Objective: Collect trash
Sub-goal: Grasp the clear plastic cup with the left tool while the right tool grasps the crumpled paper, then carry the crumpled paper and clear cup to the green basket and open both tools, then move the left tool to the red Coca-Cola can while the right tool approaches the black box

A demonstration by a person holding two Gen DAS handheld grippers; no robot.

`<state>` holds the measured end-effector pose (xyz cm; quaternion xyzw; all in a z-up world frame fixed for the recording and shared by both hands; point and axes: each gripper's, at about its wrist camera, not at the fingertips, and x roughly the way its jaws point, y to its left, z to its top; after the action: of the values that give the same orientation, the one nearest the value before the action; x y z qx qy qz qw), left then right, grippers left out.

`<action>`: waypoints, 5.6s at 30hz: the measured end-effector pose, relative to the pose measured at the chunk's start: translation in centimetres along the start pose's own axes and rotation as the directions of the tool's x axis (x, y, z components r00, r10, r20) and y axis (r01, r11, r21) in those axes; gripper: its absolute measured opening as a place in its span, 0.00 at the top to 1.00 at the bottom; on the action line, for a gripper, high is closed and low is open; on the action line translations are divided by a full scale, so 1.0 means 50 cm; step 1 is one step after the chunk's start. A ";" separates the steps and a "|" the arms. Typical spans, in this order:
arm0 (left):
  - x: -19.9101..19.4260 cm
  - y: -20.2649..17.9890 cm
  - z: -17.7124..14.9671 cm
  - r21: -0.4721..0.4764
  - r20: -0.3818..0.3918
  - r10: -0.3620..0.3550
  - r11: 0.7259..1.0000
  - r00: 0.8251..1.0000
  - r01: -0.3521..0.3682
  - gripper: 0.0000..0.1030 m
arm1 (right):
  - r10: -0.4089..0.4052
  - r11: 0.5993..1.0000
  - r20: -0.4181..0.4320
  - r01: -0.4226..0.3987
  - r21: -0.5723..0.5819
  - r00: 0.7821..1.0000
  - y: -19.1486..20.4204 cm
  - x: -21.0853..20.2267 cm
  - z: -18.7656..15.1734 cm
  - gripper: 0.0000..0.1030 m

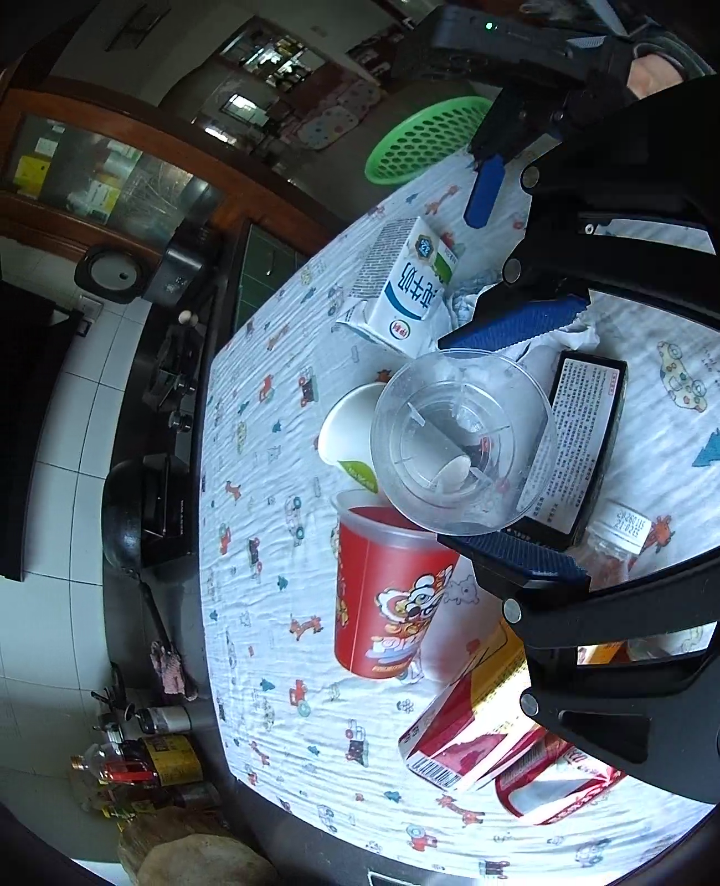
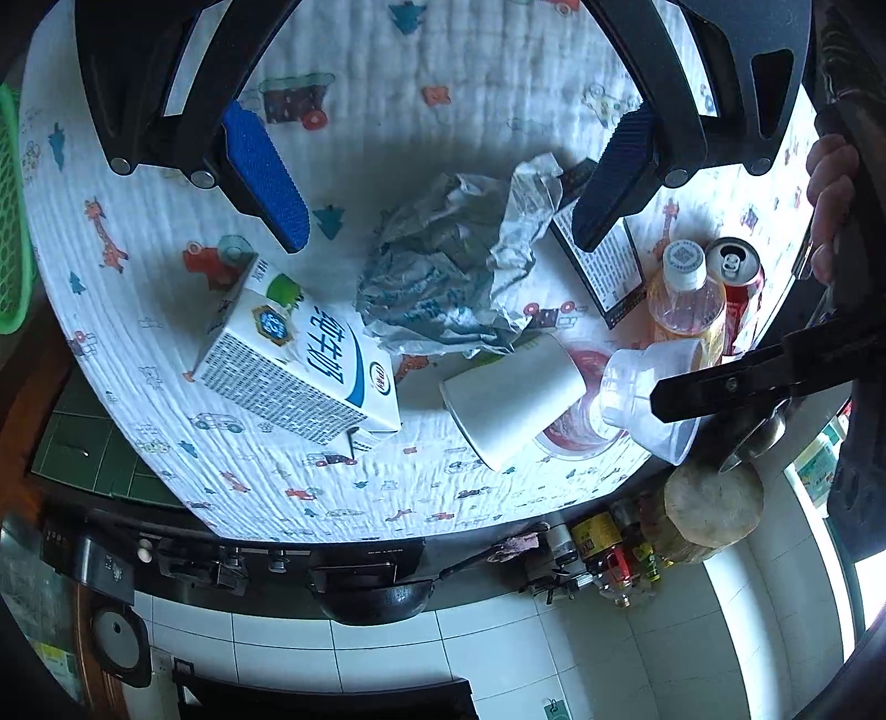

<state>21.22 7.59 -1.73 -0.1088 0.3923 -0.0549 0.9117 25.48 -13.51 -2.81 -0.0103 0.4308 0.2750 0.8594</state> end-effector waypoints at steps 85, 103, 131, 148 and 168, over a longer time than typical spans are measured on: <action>0.359 -0.860 0.010 0.379 -0.348 -0.292 0.825 0.891 0.419 0.38 | -0.583 0.772 0.057 0.531 0.349 0.810 -0.670 -0.448 -0.231 0.20; 0.254 -0.768 0.002 0.360 -0.267 -0.303 0.849 0.915 0.387 0.20 | -0.518 0.824 0.099 0.464 0.326 0.849 -0.562 -0.453 -0.242 0.18; -0.022 -0.183 -0.015 0.157 -0.039 0.024 0.988 0.999 -0.018 0.20 | -0.141 0.985 0.140 0.153 -0.080 0.980 -0.099 -0.243 -0.093 0.18; -0.152 0.132 -0.062 -0.170 -0.012 0.279 0.946 0.960 -0.277 0.20 | 0.111 0.945 -0.030 -0.115 -0.307 0.993 0.126 -0.023 -0.040 0.18; -0.090 0.317 -0.115 -0.508 -0.156 0.322 0.785 0.934 -0.356 0.20 | 0.127 0.895 -0.160 -0.182 -0.407 0.979 0.174 0.160 -0.024 0.34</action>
<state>14.17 22.89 -6.23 -0.2812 0.4328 0.2164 0.8287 24.20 -2.72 -7.62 -0.1781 0.4157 0.4273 0.7829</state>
